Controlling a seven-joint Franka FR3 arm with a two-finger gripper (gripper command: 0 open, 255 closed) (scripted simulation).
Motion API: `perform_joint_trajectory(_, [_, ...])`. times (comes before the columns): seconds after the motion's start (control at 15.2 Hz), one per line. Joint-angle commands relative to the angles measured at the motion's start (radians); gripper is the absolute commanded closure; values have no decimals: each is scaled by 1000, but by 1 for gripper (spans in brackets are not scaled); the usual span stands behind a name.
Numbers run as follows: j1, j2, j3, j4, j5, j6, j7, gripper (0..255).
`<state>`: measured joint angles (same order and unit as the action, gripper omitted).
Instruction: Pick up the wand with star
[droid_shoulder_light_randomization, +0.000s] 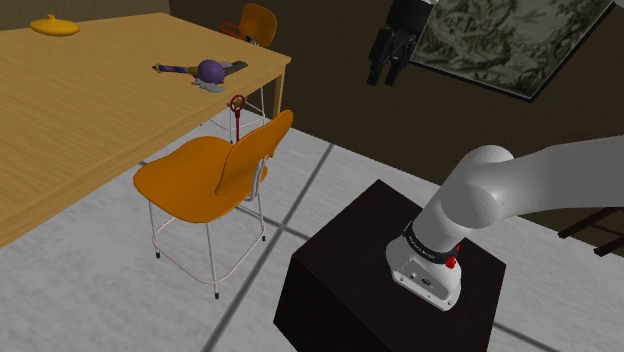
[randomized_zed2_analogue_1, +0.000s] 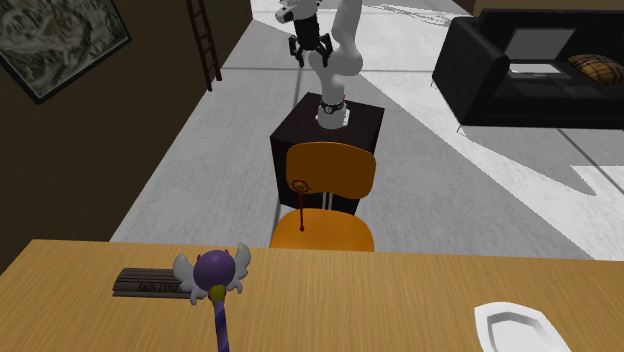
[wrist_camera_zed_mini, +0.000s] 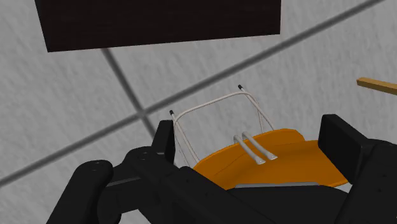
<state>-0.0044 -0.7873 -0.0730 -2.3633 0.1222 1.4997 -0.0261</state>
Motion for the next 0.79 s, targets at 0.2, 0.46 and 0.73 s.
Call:
perform_joint_trajectory(0.2, [9, 74, 64, 5, -9, 100, 47, 0])
perform_joint_trajectory(0.46, [12, 190, 145, 33, -37, 222, 118, 0])
perform_joint_trajectory(0.73, [7, 321, 222, 83, -91, 329, 200, 0])
